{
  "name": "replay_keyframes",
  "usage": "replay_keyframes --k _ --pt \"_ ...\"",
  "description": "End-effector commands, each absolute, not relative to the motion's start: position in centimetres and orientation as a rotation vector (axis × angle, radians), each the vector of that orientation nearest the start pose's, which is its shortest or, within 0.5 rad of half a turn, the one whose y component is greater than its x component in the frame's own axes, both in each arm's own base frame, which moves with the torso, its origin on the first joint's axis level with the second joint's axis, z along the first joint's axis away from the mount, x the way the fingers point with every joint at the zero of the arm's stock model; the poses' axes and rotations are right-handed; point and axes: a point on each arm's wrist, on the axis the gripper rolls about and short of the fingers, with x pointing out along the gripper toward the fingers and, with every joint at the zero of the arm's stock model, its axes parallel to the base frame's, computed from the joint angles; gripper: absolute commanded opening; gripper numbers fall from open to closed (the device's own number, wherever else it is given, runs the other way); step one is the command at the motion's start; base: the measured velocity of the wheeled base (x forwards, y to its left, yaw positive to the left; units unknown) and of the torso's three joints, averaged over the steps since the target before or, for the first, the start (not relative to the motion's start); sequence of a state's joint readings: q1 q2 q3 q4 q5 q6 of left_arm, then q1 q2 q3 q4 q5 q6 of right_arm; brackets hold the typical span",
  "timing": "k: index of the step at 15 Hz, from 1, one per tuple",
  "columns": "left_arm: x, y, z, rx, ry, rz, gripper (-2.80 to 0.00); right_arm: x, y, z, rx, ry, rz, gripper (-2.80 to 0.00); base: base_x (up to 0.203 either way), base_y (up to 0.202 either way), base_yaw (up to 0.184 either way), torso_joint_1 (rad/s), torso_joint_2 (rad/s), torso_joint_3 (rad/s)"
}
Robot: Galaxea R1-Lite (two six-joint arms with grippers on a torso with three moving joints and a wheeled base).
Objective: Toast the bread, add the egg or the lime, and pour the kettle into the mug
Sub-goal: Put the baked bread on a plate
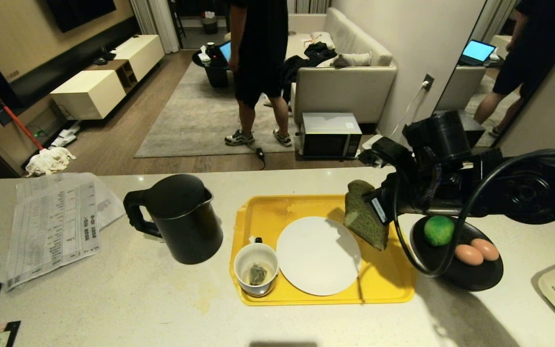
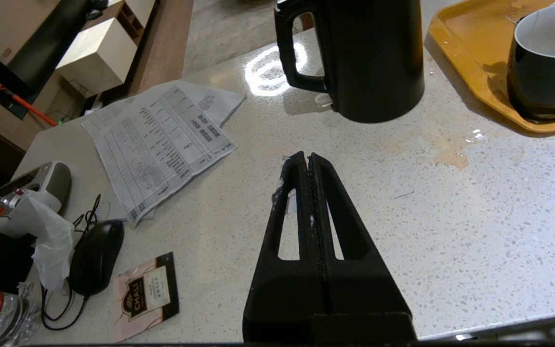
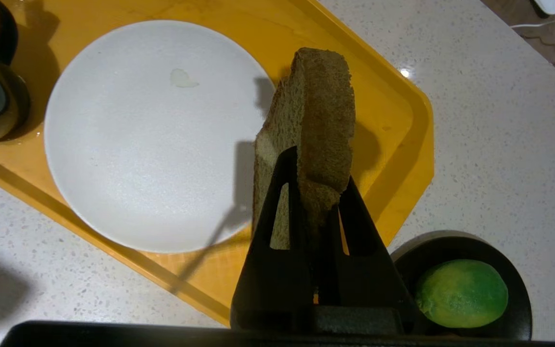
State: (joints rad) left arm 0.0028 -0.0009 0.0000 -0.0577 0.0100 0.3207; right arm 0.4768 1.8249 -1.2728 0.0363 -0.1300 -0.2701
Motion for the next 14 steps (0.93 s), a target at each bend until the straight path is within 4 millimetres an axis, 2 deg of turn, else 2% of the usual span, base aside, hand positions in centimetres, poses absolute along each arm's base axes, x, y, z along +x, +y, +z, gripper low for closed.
replay_keyframes --k 1,8,14 --pt "-2.3 0.0 8.1 0.322 -0.057 0.023 -2.80 31.1 17.4 20.0 -0.446 0.508 0.440 -2.80 0.000 0.000 0.000 0.000 0.00 0.000" --pt "-2.3 0.0 8.1 0.322 -0.057 0.023 -2.80 29.0 22.0 18.4 -0.470 0.522 0.506 -2.80 0.000 0.000 0.000 0.000 0.00 0.000" --pt "-2.3 0.0 8.1 0.322 -0.057 0.023 -2.80 27.4 22.0 17.2 -0.503 0.566 0.522 -2.80 0.000 0.000 0.000 0.000 0.00 0.000"
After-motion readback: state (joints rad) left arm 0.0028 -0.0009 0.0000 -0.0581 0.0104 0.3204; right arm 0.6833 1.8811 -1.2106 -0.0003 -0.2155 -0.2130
